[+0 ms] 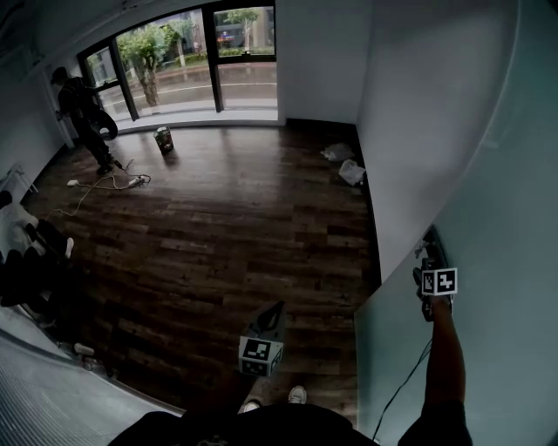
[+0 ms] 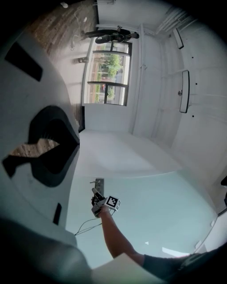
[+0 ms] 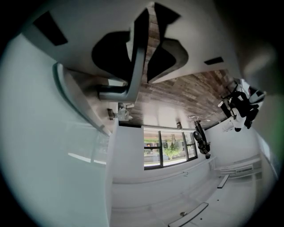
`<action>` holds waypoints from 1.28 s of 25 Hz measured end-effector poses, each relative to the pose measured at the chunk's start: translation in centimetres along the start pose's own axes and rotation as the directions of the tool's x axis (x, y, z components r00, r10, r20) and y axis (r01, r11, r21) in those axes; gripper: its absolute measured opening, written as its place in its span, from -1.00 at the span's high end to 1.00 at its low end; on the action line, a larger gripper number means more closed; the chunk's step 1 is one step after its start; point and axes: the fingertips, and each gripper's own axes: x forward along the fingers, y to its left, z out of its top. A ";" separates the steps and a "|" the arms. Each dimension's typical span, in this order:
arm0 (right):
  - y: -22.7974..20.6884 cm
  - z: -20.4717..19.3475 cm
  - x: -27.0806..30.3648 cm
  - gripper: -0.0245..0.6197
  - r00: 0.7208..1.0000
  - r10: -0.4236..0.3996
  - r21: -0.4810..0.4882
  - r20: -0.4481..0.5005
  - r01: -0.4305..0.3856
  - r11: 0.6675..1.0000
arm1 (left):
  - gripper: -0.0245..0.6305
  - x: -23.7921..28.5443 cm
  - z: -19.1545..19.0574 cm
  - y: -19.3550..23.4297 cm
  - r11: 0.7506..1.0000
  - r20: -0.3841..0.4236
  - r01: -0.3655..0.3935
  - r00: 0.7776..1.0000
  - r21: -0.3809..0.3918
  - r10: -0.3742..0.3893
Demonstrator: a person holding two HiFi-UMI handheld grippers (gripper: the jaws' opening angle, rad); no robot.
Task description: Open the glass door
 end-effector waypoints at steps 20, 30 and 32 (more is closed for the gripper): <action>26.0 1.2 -18.1 0.18 0.771 -0.114 0.001 0.626 0.145 0.989 | 0.91 -10.2 0.2 4.1 1.000 0.036 -0.020 0.999 -0.023 0.021; 42.6 -6.8 -20.6 0.87 0.786 0.066 -0.155 0.615 0.038 0.987 | 0.91 -16.7 -1.9 2.3 1.000 0.033 0.031 0.999 0.002 -0.031; 43.5 -7.6 -21.7 0.87 0.780 0.061 -0.136 0.623 0.031 0.990 | 0.91 -17.9 -2.0 1.5 0.999 0.034 0.034 0.999 0.001 -0.034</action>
